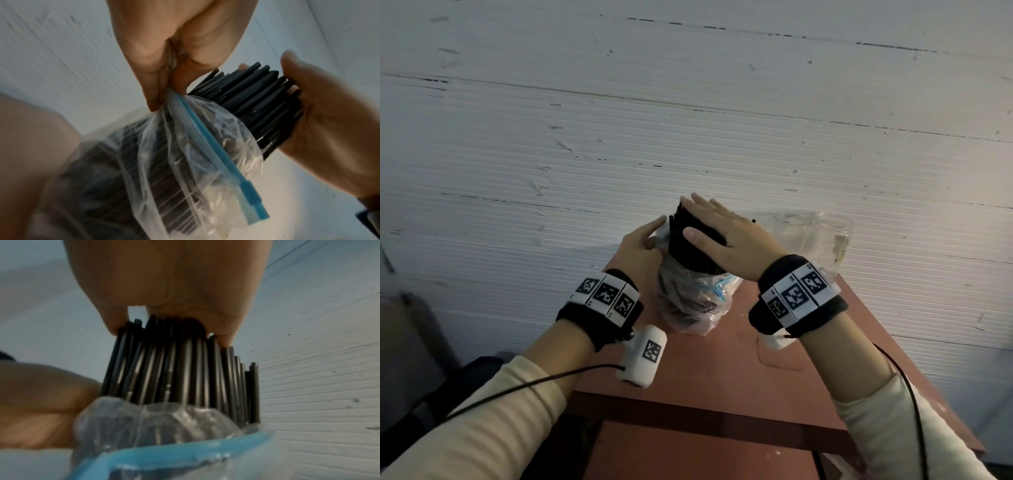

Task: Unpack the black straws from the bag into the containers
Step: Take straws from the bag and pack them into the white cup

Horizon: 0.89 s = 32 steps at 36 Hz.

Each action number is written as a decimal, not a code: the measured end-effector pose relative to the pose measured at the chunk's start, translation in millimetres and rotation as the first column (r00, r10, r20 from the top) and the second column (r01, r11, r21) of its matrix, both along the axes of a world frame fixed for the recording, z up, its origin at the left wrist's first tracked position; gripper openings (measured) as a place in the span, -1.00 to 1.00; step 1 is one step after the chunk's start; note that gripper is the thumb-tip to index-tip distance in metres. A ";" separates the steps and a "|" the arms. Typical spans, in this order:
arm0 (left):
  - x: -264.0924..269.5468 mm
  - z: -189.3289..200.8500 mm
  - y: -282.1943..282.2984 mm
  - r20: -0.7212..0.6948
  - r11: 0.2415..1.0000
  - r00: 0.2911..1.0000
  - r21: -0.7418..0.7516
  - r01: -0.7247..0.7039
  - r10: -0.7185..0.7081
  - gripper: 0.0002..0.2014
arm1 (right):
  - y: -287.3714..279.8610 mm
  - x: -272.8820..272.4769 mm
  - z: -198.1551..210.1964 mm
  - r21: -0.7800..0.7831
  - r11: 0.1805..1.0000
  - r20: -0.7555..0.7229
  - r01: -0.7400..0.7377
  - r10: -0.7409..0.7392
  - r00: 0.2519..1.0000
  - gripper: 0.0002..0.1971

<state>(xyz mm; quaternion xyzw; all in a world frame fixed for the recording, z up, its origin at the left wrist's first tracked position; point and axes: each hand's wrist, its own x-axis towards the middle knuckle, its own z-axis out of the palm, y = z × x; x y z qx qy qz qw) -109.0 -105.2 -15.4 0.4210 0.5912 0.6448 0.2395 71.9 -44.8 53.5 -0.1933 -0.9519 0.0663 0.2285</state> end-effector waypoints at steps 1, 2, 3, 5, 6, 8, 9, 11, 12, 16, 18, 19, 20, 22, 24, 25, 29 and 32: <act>1.7 7.5 -3.0 -0.019 1.000 1.000 0.020 -0.017 0.017 -0.45 | -0.8 -0.5 0.6 0.016 1.000 0.017 -0.005 0.005 1.000 -0.46; 1.9 14.3 -6.0 -0.064 0.997 0.996 0.039 -0.065 0.067 -0.47 | -0.5 -1.0 0.8 0.021 1.000 0.022 -0.007 0.006 1.000 -0.49; 0.5 19.8 -9.0 -0.119 0.993 0.989 0.078 -0.083 0.092 -0.47 | -0.1 -1.6 1.0 0.011 1.000 0.009 -0.010 0.010 1.000 -0.50; -3.3 31.1 -13.0 -0.192 0.990 0.975 0.105 -0.093 0.112 -0.48 | 1.4 -3.9 -0.3 -0.061 0.997 -0.061 -0.041 0.037 0.997 -0.51; -5.6 35.2 -14.1 -0.225 0.991 0.968 0.099 -0.086 0.106 -0.49 | 2.6 -5.5 -2.2 -0.108 0.992 -0.110 -0.068 0.056 0.992 -0.50; -7.5 44.4 -15.1 -0.311 0.988 0.940 0.108 -0.112 0.141 -0.54 | 4.3 -8.9 -7.4 -0.188 0.975 -0.193 -0.119 0.082 0.978 -0.50; -9.6 47.1 -13.2 -0.343 0.987 0.928 0.108 -0.117 0.148 -0.56 | 4.5 -10.3 -10.2 -0.225 0.965 -0.215 -0.136 0.087 0.973 -0.50; -12.5 51.2 -8.0 -0.395 0.986 0.905 0.099 -0.131 0.160 -0.58 | 4.1 -12.6 -16.6 -0.316 0.935 -0.226 -0.157 0.086 0.970 -0.50; -12.3 52.6 -5.4 -0.421 0.987 0.892 0.068 -0.147 0.162 -0.59 | 4.2 -13.0 -19.4 -0.368 0.916 -0.221 -0.157 0.078 0.972 -0.50; -10.8 53.2 6.9 -0.515 0.987 0.850 -0.042 -0.154 0.111 -0.58 | 6.4 -9.1 -27.0 -0.541 0.834 -0.163 -0.111 0.026 0.986 -0.49; -10.2 52.5 13.6 -0.554 0.983 0.828 -0.089 -0.159 0.083 -0.58 | 11.9 -6.2 -30.2 -0.589 0.803 -0.144 -0.089 0.004 0.990 -0.50; -10.8 50.8 17.9 -0.570 0.982 0.820 -0.117 -0.147 0.055 -0.60 | 16.4 -4.8 -31.9 -0.604 0.792 -0.150 -0.087 -0.005 0.989 -0.50; -10.4 49.1 21.6 -0.589 0.979 0.808 -0.159 -0.130 0.012 -0.61 | 23.1 -3.8 -34.3 -0.610 0.788 -0.164 -0.088 -0.017 0.986 -0.51; -10.5 42.3 28.5 -0.625 0.963 0.777 -0.246 -0.106 -0.074 -0.62 | 38.9 -0.8 -39.0 -0.595 0.801 -0.220 -0.067 -0.082 0.972 -0.53; -9.8 33.8 33.8 -0.634 0.941 0.759 -0.326 -0.091 -0.146 -0.61 | 55.9 5.6 -41.7 -0.576 0.817 -0.293 0.008 -0.216 0.931 -0.58; -9.3 29.3 36.4 -0.633 0.934 0.754 -0.350 -0.076 -0.176 -0.60 | 64.3 9.6 -42.9 -0.582 0.811 -0.317 0.060 -0.294 0.902 -0.61; -4.9 13.4 44.7 -0.638 0.920 0.742 -0.384 -0.077 -0.204 -0.58 | 100.6 23.9 -55.5 -0.570 0.776 -0.272 0.272 -0.490 0.828 -0.53; -6.7 6.7 47.4 -0.612 0.923 0.757 -0.383 -0.028 -0.231 -0.56 | 125.5 24.7 -68.0 -0.576 0.704 -0.130 0.414 -0.580 0.804 -0.34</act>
